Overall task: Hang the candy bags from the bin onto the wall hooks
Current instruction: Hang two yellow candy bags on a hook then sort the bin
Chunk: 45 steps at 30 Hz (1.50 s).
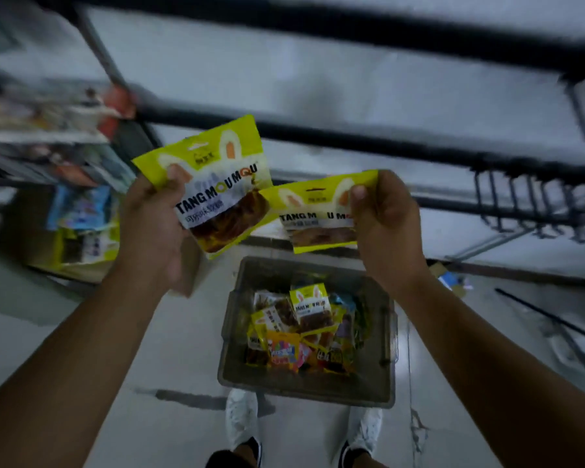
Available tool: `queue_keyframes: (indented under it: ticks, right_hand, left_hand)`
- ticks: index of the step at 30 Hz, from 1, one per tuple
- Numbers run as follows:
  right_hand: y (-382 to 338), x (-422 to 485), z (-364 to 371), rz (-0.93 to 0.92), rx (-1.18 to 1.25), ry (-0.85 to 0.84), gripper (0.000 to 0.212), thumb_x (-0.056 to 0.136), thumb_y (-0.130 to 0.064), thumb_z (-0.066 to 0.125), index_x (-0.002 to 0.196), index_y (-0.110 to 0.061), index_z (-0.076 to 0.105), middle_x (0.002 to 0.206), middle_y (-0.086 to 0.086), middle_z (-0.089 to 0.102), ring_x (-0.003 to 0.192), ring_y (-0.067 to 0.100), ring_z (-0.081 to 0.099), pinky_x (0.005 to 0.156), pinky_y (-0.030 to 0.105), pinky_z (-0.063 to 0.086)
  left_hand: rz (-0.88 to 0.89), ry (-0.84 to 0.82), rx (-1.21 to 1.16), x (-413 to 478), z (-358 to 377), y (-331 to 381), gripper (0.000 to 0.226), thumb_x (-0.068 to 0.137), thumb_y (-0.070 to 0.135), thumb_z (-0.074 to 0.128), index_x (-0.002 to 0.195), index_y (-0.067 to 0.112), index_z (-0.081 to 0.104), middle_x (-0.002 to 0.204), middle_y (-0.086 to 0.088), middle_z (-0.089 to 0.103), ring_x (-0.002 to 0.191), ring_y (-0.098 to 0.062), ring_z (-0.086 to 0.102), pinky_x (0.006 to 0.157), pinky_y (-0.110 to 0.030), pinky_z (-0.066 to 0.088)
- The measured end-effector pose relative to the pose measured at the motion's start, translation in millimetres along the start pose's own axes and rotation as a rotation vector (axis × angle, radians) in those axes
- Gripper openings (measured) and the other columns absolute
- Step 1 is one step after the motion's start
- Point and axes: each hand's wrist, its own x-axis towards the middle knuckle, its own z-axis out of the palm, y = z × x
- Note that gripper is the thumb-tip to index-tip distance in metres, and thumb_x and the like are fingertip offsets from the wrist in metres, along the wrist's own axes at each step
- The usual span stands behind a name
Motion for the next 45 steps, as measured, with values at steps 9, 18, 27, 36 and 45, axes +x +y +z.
queue_keyframes:
  ticks: [9, 18, 27, 36, 45]
  right_hand:
    - [-216.3, 29.8, 3.5, -0.253, 0.035, 0.156, 0.021, 0.096, -0.009, 0.055, 0.076, -0.012, 0.058, 0.067, 0.0, 0.058, 0.054, 0.007, 0.052, 0.05, 0.021, 0.042]
    - [-380.7, 30.5, 11.8, -0.351, 0.123, 0.278, 0.024, 0.098, -0.018, 0.057, 0.074, -0.018, 0.063, 0.079, 0.008, 0.071, 0.069, 0.028, 0.065, 0.063, 0.049, 0.056]
    - [-471.0, 34.0, 14.9, -0.4, 0.232, 0.301, 0.018, 0.095, -0.017, 0.062, 0.077, -0.02, 0.065, 0.073, 0.005, 0.07, 0.065, 0.024, 0.057, 0.061, 0.037, 0.051]
    - [-511.8, 43.7, -9.4, -0.428, 0.265, 0.177, 0.015, 0.099, -0.019, 0.056, 0.087, -0.011, 0.06, 0.082, 0.016, 0.069, 0.074, 0.022, 0.064, 0.061, 0.031, 0.054]
    - [-542.4, 64.4, -15.8, -0.314, 0.419, 0.041, 0.025, 0.099, -0.02, 0.056, 0.075, -0.015, 0.061, 0.066, -0.003, 0.059, 0.063, 0.015, 0.056, 0.049, 0.024, 0.048]
  left_hand:
    - [0.263, -0.01, -0.019, -32.4, 24.7, 203.0, 0.018, 0.091, 0.008, 0.064, 0.077, 0.019, 0.065, 0.069, 0.007, 0.069, 0.065, -0.012, 0.069, 0.053, -0.023, 0.051]
    - [0.377, -0.096, -0.098, -48.5, 37.4, 361.8, 0.021, 0.093, 0.026, 0.066, 0.072, 0.022, 0.067, 0.066, 0.01, 0.07, 0.057, -0.009, 0.067, 0.046, -0.02, 0.049]
    - [0.418, -0.16, -0.122, -60.2, 47.2, 451.4, 0.007, 0.088, 0.024, 0.071, 0.082, 0.02, 0.072, 0.081, 0.002, 0.075, 0.072, -0.02, 0.071, 0.064, -0.036, 0.059]
    - [0.468, -0.084, -0.125, -80.7, 56.1, 490.5, 0.017, 0.084, 0.023, 0.075, 0.069, 0.021, 0.068, 0.071, 0.002, 0.072, 0.077, -0.027, 0.067, 0.082, -0.051, 0.054]
    - [0.626, 0.001, -0.039, -93.6, 60.7, 528.1, 0.014, 0.089, 0.021, 0.07, 0.076, 0.016, 0.067, 0.081, -0.003, 0.071, 0.081, -0.024, 0.067, 0.087, -0.047, 0.053]
